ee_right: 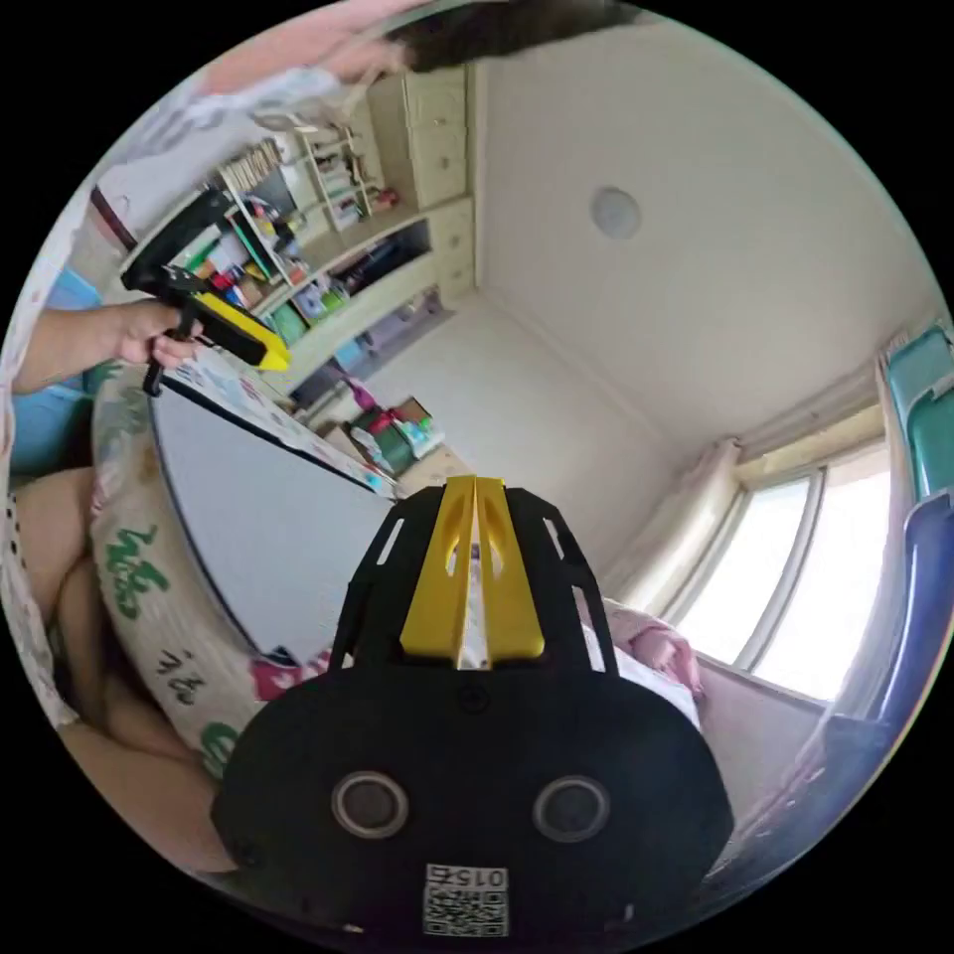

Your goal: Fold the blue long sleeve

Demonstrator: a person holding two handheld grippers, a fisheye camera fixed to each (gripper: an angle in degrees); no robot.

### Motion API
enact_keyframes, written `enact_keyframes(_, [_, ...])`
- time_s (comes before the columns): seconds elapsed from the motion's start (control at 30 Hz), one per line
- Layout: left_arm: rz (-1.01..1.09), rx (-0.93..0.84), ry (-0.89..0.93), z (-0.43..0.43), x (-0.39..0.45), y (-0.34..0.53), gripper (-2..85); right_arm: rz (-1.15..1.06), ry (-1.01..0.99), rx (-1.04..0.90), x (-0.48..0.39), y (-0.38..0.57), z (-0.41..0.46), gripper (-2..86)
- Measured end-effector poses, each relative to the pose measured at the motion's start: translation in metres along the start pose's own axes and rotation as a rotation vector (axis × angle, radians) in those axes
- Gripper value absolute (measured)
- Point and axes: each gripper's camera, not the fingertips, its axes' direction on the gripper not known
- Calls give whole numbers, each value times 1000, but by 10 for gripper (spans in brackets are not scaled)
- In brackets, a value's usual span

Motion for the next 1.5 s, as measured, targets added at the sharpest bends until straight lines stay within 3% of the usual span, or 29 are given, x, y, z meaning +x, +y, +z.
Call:
enact_keyframes(0.03, [-13, -28, -92, -22, -10, 14, 76, 31, -21, 19, -4, 4, -2, -8])
enact_keyframes(0.1, [-147, -211, -493, -99, -60, 71, 87, 97, -133, 81, -16, 21, 1, -3])
enact_keyframes(0.2, [-331, -529, -804, -189, -137, 142, 114, 213, -305, 93, -23, 38, 16, 18])
enact_keyframes(0.3, [-555, -756, -999, -279, -204, 204, 128, 262, -481, 182, -27, 38, 32, 37])
enact_keyframes(0.37, [-663, -856, -980, -317, -227, 233, 138, 367, -551, 243, -17, 26, 43, 46])
enact_keyframes(0.47, [-766, -961, -792, -342, -236, 270, 154, 621, -695, 249, 13, 11, 71, 59])
enact_keyframes(0.57, [-719, -1168, -687, -337, -222, 296, 166, 883, -925, 319, 39, 21, 101, 68])
enact_keyframes(0.67, [-605, -1268, -709, -345, -195, 296, 174, 968, -1062, 398, 48, 34, 115, 74])
enact_keyframes(0.73, [-615, -1226, -736, -369, -187, 283, 171, 976, -1103, 416, 54, 42, 119, 77])
enact_keyframes(0.87, [-699, -887, -988, -480, -181, 245, 163, 1061, -1084, 470, 70, 70, 130, 79])
enact_keyframes(1.0, [-954, -626, -1209, -603, -188, 248, 174, 1087, -1087, 531, 84, 92, 142, 77])
enact_keyframes(1.2, [-1134, -554, -1512, -706, -174, 266, 203, 1082, -1198, 533, 92, 113, 178, 64])
enact_keyframes(1.3, [-1251, -520, -1502, -729, -169, 285, 205, 995, -1219, 527, 92, 114, 189, 54])
enact_keyframes(1.5, [-1242, -424, -1482, -726, -146, 280, 138, 885, -1149, 411, 83, 138, 228, 22])
